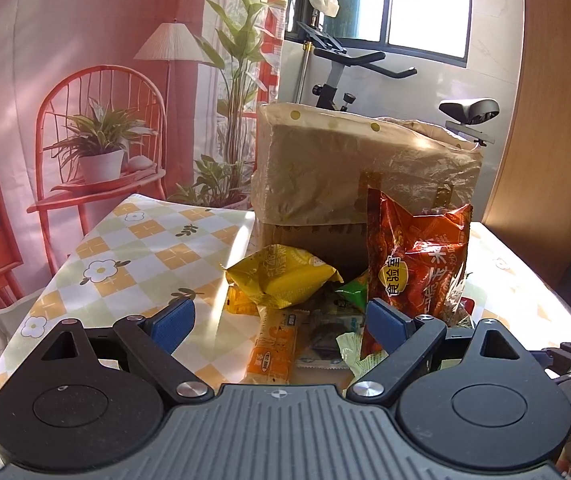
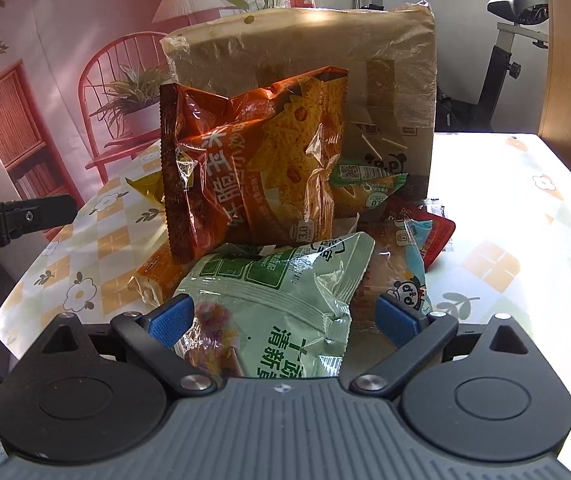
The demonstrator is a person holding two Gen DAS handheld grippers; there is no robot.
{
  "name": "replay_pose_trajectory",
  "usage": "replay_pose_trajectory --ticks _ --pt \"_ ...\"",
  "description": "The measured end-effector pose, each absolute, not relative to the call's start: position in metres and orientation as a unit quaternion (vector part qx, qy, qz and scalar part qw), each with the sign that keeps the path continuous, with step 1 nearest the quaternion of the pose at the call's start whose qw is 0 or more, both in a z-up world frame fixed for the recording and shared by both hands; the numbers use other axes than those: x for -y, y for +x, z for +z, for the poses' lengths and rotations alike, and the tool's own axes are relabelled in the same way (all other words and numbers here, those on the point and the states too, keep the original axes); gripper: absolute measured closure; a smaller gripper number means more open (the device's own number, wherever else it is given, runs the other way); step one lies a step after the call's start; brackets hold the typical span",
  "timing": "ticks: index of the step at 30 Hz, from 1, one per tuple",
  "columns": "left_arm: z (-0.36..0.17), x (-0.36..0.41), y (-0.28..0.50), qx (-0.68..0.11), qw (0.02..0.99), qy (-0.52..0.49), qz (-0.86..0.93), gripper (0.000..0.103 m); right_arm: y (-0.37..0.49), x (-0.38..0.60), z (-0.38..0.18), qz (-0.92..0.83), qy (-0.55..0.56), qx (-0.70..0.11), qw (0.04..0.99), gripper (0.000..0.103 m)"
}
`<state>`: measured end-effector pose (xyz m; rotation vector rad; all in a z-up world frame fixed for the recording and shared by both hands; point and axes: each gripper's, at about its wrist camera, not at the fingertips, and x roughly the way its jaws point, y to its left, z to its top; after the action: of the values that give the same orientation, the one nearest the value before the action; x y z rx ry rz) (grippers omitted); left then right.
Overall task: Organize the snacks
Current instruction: 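Move both grippers down toward the snack pile in front of the box, then grasp the red chip bag with the left gripper while the right gripper grasps the green snack bag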
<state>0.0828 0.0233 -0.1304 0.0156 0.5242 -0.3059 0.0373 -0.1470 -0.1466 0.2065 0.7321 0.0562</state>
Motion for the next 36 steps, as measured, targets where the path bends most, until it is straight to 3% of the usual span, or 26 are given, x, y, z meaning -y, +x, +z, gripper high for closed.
replay_pose_trajectory --ticks 18,36 --pt "-0.152 0.047 0.173 -0.259 0.905 0.055 -0.333 0.009 0.057 0.166 -0.174 0.087 0.15 -0.391 0.904 0.004" --pt "-0.173 0.079 0.178 -0.293 0.859 0.037 -0.419 0.009 0.061 0.163 -0.172 0.105 0.138 -0.392 0.904 0.008"
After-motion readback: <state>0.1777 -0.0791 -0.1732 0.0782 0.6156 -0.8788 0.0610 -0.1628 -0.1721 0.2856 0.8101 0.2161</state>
